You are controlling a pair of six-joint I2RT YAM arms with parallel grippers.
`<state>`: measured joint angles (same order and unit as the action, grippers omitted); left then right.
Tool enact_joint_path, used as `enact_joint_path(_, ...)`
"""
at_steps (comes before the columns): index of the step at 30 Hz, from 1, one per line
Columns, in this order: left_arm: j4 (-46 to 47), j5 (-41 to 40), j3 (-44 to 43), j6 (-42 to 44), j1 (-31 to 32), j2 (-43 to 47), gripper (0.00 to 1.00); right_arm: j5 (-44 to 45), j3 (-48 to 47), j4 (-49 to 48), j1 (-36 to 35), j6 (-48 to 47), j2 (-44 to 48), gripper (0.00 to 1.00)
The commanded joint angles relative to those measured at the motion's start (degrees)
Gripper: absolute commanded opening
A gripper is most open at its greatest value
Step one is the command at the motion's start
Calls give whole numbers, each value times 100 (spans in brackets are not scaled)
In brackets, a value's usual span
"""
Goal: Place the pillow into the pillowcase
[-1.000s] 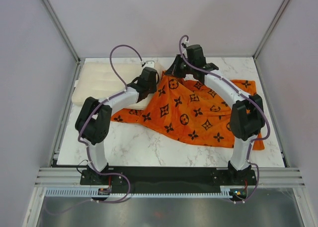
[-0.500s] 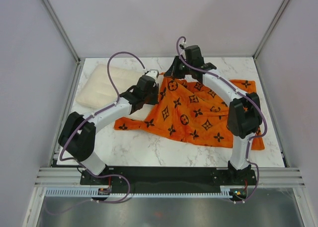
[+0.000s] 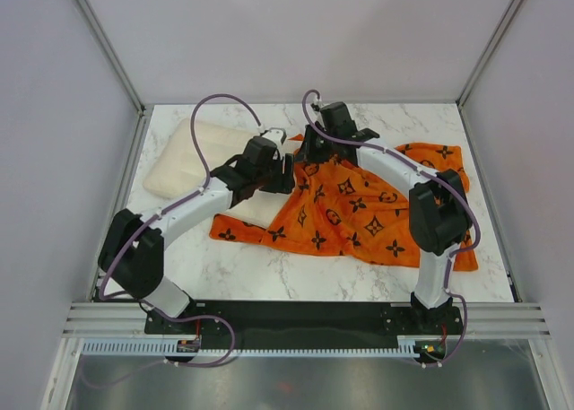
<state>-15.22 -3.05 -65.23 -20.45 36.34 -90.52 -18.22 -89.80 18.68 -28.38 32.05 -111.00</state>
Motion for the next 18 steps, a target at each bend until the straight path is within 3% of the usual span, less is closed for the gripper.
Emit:
enact_joint_path(1, -489, -679, -51, 85, -92, 552, 74, 494, 156, 65, 34, -322, 421, 6)
enact_joint_path(6, -420, -672, -24, 145, -109, 676, 80, 1502, 33, 504, 34, -629, 562, 36)
enact_joint_path(11, -263, 232, -192, 366, -57, 202, 81, 2199, -555, 997, 26, -981, 510, 46)
enact_joint_path(18, 221, 709, 116, 419, 66, 97, 86, 2639, -1645, 1639, -9, -1341, -158, 61)
